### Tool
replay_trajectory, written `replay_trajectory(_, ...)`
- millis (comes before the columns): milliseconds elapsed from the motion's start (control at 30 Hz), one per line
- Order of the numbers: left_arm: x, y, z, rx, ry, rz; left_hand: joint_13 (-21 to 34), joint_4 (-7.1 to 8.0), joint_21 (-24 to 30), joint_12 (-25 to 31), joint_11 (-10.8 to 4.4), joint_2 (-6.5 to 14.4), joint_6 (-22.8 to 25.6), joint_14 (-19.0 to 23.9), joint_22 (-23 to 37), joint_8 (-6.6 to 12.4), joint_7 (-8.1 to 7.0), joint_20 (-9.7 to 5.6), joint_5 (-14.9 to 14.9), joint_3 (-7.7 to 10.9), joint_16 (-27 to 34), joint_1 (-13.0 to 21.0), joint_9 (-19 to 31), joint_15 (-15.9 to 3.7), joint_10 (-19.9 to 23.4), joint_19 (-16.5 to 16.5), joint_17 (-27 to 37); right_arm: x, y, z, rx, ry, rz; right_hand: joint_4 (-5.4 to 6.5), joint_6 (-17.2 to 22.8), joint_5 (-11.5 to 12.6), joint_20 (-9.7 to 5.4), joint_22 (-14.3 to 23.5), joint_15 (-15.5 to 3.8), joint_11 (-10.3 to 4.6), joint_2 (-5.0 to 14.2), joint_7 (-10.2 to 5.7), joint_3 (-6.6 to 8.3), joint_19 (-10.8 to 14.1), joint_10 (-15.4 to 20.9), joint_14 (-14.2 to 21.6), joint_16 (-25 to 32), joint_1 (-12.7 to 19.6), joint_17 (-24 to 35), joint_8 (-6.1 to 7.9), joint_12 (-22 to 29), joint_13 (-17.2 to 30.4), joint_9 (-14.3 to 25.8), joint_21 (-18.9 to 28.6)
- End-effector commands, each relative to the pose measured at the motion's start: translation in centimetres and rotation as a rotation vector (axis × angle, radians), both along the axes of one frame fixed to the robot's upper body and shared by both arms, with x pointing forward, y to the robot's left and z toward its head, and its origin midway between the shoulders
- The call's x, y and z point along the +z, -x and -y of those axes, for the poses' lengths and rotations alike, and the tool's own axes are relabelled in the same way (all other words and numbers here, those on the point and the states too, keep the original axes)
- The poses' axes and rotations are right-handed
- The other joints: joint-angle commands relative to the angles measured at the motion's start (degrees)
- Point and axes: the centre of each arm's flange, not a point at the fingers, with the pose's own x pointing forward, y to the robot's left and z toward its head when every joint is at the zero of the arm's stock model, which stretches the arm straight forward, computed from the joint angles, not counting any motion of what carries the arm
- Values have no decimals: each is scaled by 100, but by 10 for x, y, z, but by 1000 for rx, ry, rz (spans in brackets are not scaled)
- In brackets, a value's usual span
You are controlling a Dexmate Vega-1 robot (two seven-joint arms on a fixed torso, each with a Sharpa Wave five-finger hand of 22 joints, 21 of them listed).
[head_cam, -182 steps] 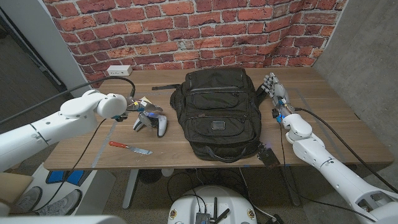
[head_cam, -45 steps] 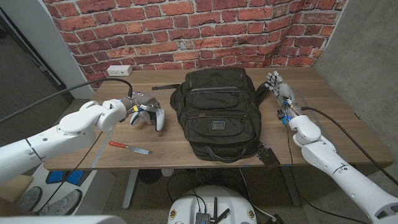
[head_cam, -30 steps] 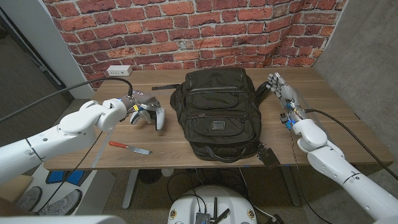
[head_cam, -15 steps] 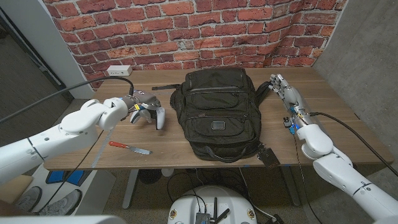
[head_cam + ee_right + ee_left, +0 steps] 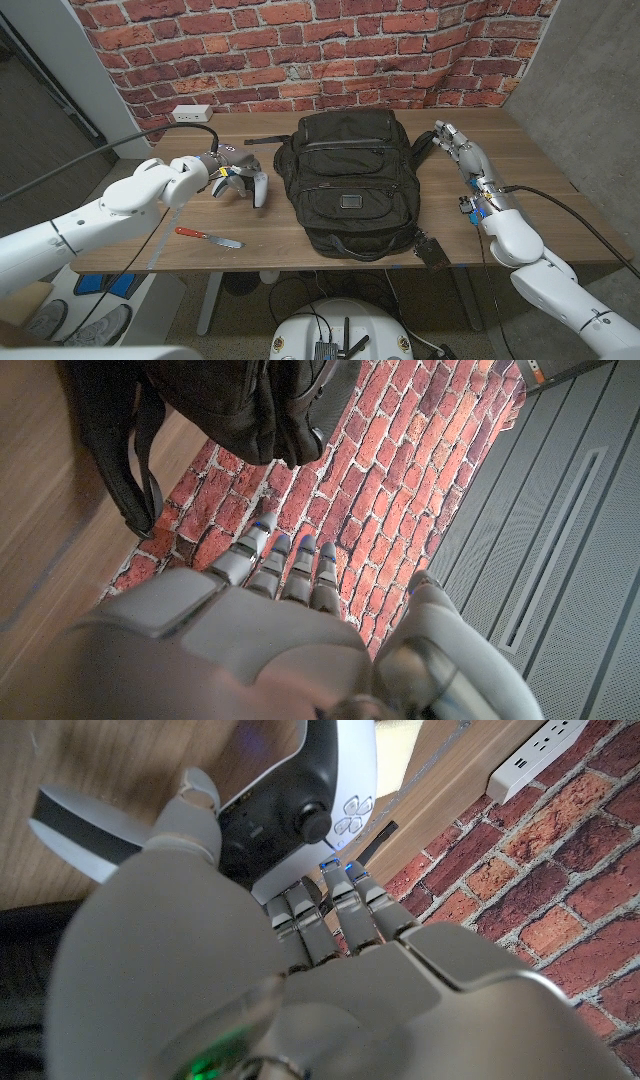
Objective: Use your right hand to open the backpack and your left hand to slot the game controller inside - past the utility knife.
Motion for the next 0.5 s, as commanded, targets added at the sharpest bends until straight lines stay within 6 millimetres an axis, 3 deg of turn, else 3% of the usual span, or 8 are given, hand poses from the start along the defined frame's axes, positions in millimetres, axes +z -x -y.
replay_trajectory(33, 7, -7, 3, -11, -20, 9, 27, 40, 10, 18, 9, 446, 538, 55, 16, 7, -103, -919, 36, 36, -38, 87, 21, -958, 70, -36, 9, -13, 22, -5, 1, 67, 51, -77, 64, -21, -87, 16, -83, -36, 100, -11, 15, 70, 45, 55, 7, 80, -3, 29, 54, -5, 20, 10)
replay_trajectory(500, 10, -8, 2, -4, -31, -1, 28, 29, 12, 4, 11, 486, 581, 82, 17, -20, -115, -920, 40, 55, -45, 106, 22, -963, 88, -47, 9, -32, 46, -3, -54, 138, 100, -166, -114, -51, -81, 15, -98, -73, 100, -87, 29, 187, -13, 162, 48, 136, -34, -52, 22, -3, 21, 31)
